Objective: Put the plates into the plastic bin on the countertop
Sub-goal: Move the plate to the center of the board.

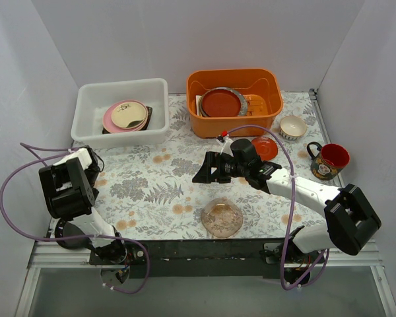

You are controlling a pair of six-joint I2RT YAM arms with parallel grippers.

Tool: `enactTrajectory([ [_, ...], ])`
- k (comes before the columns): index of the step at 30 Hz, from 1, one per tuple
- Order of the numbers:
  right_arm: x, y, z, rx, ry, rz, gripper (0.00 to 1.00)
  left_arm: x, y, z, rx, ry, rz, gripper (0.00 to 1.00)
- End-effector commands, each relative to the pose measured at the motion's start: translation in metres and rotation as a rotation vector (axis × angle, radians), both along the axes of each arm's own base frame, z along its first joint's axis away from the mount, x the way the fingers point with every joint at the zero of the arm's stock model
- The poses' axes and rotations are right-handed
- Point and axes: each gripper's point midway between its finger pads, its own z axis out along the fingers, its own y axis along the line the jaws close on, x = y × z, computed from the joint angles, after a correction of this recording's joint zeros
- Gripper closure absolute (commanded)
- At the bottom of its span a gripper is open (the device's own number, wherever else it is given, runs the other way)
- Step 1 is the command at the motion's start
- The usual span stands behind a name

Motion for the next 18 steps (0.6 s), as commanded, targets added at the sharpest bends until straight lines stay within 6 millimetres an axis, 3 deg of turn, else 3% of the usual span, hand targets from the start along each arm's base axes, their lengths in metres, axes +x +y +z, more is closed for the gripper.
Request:
enactTrajectory([
  [1,0.003,0.007,0.012,0.035,-0.045,0.018,0.05,0.001,0.006,-0.001,0.032,-0.005,0.015,0.49],
  [4,0.004,0.007,0.012,0.033,-0.046,0.016,0.05,0.002,0.005,-0.004,0.018,-0.003,0.008,0.53],
  [6,0.003,0.006,0.012,0.031,-0.045,0.015,0.05,0.003,0.004,-0.006,0.008,-0.009,0.002,0.63],
  [7,0.004,0.006,0.011,0.028,-0.045,0.014,0.05,0.009,0.002,-0.010,-0.011,-0.038,-0.004,0.75],
  [8,0.004,0.006,0.011,0.026,-0.044,0.013,0.05,0.010,0.000,-0.013,-0.040,-0.038,-0.037,1.00],
  [18,0.004,0.004,0.010,0.019,-0.046,0.010,0.05,0.010,0.000,-0.013,-0.038,-0.046,-0.033,1.00],
])
